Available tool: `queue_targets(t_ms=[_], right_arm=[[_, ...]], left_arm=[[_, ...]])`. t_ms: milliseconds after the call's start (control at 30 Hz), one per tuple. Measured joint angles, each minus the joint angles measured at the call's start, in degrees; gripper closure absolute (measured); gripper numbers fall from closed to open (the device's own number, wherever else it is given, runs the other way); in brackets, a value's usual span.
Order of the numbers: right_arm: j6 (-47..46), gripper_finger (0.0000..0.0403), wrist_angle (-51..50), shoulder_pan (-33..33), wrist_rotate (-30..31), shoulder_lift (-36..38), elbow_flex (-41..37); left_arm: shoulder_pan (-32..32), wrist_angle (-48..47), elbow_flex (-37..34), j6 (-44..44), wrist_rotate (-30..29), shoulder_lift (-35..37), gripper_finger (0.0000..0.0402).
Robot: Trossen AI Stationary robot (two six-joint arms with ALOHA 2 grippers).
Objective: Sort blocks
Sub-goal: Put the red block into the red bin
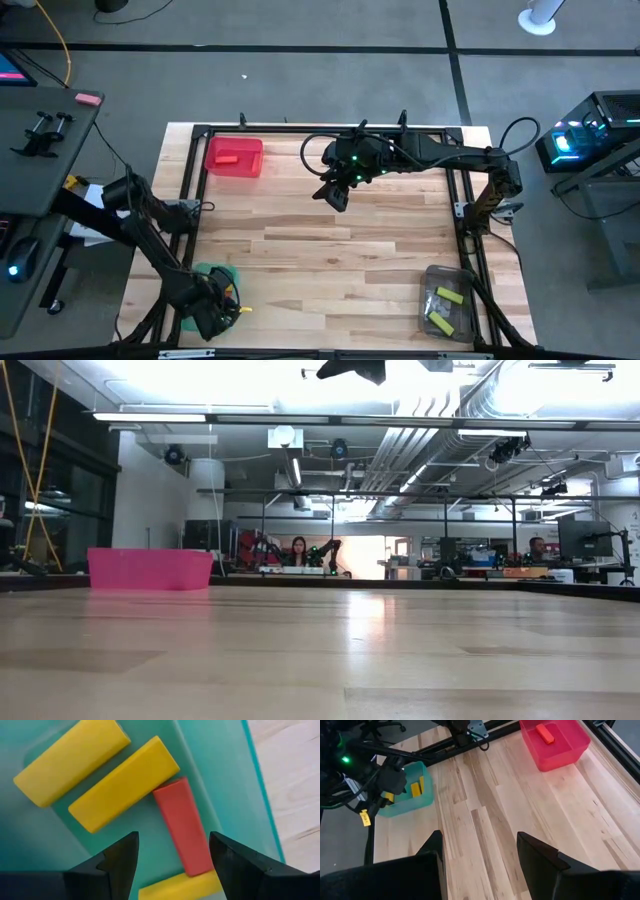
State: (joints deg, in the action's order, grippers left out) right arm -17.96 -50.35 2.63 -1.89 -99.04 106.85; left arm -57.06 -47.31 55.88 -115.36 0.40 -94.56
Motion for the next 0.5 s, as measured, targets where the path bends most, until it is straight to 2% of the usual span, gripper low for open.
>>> queue_targets(t_ms=[200, 400, 500], right_arm=[[0.02, 0.0262, 0.0, 0.02, 0.0, 0.0, 0.0], [0.45, 0.0262, 0.0, 0.01, 0.0, 0.0, 0.0], [0.45, 0.0262, 0.0, 0.01, 0.0, 0.0, 0.0]], left_arm=[[0.0, -0.59, 0.01, 0.42, -0.03, -0.33, 0.0175], [0.02, -8.28, 0.01, 2.56, 4.8, -0.31, 0.0175], [0.03, -7.52, 0.09, 3.59, 5.11, 0.66, 0.0175]])
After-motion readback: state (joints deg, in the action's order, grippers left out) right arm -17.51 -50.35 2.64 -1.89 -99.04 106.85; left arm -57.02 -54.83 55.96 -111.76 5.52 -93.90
